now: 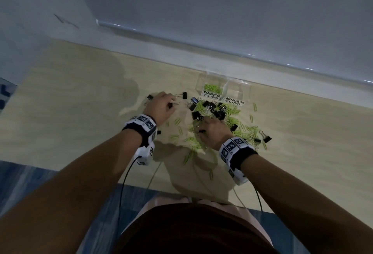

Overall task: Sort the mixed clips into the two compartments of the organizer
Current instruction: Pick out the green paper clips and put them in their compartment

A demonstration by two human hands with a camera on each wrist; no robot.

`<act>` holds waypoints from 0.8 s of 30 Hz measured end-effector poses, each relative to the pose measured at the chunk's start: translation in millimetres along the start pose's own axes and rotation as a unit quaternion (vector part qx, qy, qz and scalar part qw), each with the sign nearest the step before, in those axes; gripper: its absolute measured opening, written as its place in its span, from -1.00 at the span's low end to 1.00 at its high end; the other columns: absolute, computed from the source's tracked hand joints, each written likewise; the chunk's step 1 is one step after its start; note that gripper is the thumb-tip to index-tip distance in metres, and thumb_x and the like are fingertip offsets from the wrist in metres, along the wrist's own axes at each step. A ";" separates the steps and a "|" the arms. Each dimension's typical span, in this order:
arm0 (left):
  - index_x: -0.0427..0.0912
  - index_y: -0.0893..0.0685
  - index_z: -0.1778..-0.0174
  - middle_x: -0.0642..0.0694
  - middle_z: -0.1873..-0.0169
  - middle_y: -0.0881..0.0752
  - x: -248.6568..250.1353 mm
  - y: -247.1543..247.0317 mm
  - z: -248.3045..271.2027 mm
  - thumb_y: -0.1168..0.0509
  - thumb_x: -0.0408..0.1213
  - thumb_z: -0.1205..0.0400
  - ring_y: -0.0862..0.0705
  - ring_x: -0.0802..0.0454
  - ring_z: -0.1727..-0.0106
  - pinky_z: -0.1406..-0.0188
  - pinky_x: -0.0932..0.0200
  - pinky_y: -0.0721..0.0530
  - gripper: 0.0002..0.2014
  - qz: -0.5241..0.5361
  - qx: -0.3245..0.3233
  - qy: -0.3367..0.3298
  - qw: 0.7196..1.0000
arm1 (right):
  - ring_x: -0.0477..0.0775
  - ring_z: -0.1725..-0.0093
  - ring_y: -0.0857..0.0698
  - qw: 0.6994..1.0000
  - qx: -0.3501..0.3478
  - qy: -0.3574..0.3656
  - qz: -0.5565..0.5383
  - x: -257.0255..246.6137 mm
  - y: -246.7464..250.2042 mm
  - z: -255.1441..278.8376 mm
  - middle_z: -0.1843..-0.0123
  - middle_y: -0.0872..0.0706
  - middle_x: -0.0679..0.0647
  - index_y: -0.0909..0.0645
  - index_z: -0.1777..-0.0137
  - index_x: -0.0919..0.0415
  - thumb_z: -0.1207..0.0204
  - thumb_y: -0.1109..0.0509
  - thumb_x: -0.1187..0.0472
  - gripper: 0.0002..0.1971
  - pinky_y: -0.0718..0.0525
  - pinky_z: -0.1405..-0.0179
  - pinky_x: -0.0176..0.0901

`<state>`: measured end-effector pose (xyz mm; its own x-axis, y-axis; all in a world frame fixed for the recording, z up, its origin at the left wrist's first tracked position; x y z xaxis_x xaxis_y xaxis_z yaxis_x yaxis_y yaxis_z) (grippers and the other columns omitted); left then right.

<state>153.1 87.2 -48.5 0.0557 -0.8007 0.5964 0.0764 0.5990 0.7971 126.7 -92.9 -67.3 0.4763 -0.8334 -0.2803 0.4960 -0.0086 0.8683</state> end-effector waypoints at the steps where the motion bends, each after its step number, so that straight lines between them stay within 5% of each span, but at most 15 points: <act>1: -0.21 -0.62 -0.17 -0.23 -0.05 -0.63 -12.2 8.3 -2.2 -0.31 -0.20 -0.59 -0.62 -0.15 -0.06 -0.07 0.02 -0.60 -0.73 -0.014 0.017 0.022 1.000 | 0.13 -0.25 -0.47 1.000 0.003 0.001 -0.002 0.9 2.0 -0.4 -0.16 -0.56 0.02 -0.65 -0.15 0.00 -0.54 -0.24 0.08 -0.75 -0.42 -0.25 0.08; 4: -0.27 -0.60 -0.25 -0.26 -0.22 -0.56 -35.1 15.2 -2.9 -0.25 -0.27 -0.62 -0.44 -0.26 -0.28 -0.27 -0.11 -0.51 -0.70 -0.096 0.017 0.063 0.993 | 0.09 -0.06 -0.53 1.000 0.029 -0.008 -0.003 4.0 19.2 -8.0 -0.03 -0.57 0.02 -0.66 -0.03 0.09 -0.58 -0.22 0.08 -0.79 -0.48 -0.12 0.03; 7: -0.36 -0.60 -0.28 -0.29 -0.31 -0.52 -22.6 -3.9 3.0 -0.21 -0.44 -0.60 -0.38 -0.31 -0.32 -0.28 -0.17 -0.48 -0.68 -0.152 -0.029 0.005 0.988 | 0.09 0.06 -0.62 0.997 0.067 -0.024 -0.002 2.3 44.6 -28.5 0.04 -0.59 0.04 -0.63 -0.02 0.10 -0.59 -0.21 0.08 -0.80 -0.61 0.06 -0.05; 10: -0.44 -0.57 -0.28 -0.37 -0.30 -0.53 -6.9 -29.7 13.2 -0.22 -0.57 -0.51 -0.44 -0.38 -0.27 -0.20 -0.25 -0.54 -0.61 -0.170 -0.081 -0.048 0.981 | 0.17 0.02 -0.67 0.997 0.058 -0.042 0.011 -4.8 57.7 -50.2 -0.04 -0.65 0.11 -0.60 -0.10 0.14 -0.62 -0.18 0.11 -0.79 -0.68 -0.01 0.05; 13: -0.39 -0.50 -0.33 -0.28 -0.41 -0.38 -4.2 -42.3 24.4 -0.20 -0.50 -0.58 -0.35 -0.28 -0.36 -0.26 -0.17 -0.55 -0.63 -0.201 -0.114 -0.031 0.972 | 0.23 -0.10 -0.64 0.998 0.042 -0.035 0.017 -19.2 56.7 -63.2 -0.15 -0.62 0.16 -0.57 -0.23 0.16 -0.60 -0.18 0.19 -0.74 -0.66 -0.10 0.12; 17: -0.36 -0.51 -0.30 -0.24 -0.33 -0.45 12.9 -54.3 51.0 -0.11 -0.31 -0.67 -0.38 -0.23 -0.34 -0.29 -0.12 -0.48 -0.68 -0.208 -0.128 -0.078 0.967 | 0.21 -0.24 -0.58 1.000 0.003 0.029 0.012 -48.5 30.7 -63.4 -0.30 -0.53 0.15 -0.56 -0.27 0.16 -0.51 -0.25 0.39 -0.65 -0.61 -0.19 0.03; 20: -0.38 -0.59 -0.22 -0.34 -0.16 -0.60 13.3 -60.4 68.3 -0.01 -0.15 -0.62 -0.57 -0.36 -0.16 -0.04 -0.15 -0.66 -0.56 -0.118 -0.139 -0.068 0.981 | 0.24 -0.29 -0.50 0.994 -0.045 0.087 0.054 -68.5 7.2 -51.0 -0.32 -0.46 0.20 -0.56 -0.26 0.23 -0.48 -0.33 0.36 -0.66 -0.58 -0.24 0.06; 22: -0.37 -0.65 -0.14 -0.34 -0.10 -0.63 9.6 -64.0 73.8 -0.14 -0.14 -0.59 -0.60 -0.34 -0.06 0.03 -0.10 -0.69 -0.60 -0.102 -0.132 -0.071 0.983 | 0.27 -0.28 -0.45 0.990 -0.052 0.106 0.073 -71.4 -4.5 -38.8 -0.33 -0.41 0.24 -0.52 -0.30 0.26 -0.54 -0.30 0.29 -0.67 -0.56 -0.25 0.11; 24: -0.29 -0.60 -0.24 -0.24 -0.18 -0.54 10.6 -63.6 75.9 -0.30 -0.14 -0.58 -0.51 -0.21 -0.15 -0.11 0.02 -0.60 -0.62 -0.072 -0.122 -0.057 0.988 | 0.31 -0.29 -0.42 0.988 -0.034 0.125 0.080 -68.0 -12.3 -23.2 -0.38 -0.37 0.27 -0.45 -0.39 0.27 -0.53 -0.27 0.39 -0.59 -0.57 -0.26 0.17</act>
<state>73.2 40.7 -85.7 -0.0854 -0.8635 0.4971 0.3130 0.4504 0.8362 105.1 -23.3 -68.4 0.7126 -0.6590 -0.2407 0.4430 0.1566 0.8828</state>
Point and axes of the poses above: each hand's wrist, its own z-axis away from the middle knuckle, its own y-axis out of the back of the hand, x = y × z, the point moved 9 cm from there along -z, towards the middle knuckle
